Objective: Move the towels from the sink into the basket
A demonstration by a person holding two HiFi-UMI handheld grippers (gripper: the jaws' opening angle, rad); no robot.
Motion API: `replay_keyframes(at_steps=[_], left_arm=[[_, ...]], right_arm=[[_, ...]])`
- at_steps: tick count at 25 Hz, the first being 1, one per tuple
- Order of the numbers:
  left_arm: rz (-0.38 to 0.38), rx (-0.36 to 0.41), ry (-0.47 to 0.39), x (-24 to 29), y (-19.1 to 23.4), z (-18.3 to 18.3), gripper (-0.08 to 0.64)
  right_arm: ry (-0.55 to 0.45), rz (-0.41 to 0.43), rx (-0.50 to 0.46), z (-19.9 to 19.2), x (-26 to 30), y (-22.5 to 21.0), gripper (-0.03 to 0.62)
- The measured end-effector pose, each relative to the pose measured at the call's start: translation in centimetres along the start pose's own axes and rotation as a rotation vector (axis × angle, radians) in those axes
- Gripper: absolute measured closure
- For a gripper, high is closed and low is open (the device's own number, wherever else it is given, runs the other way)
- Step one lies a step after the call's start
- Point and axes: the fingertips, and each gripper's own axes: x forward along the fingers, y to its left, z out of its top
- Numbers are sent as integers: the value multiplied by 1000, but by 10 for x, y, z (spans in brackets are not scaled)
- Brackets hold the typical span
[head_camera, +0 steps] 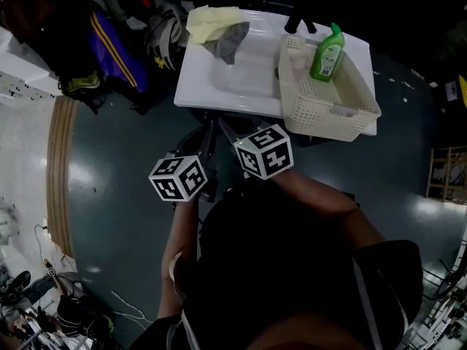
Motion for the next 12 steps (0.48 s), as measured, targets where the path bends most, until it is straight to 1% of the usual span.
replay_keyframes(at_steps=[8, 12], left_arm=[[45, 1, -26, 19, 6, 15, 552], [45, 9, -34, 31, 6, 19, 552]], right_arm=[[-1, 19, -17, 8, 11, -19, 594], [-2, 23, -22, 10, 15, -28, 594]])
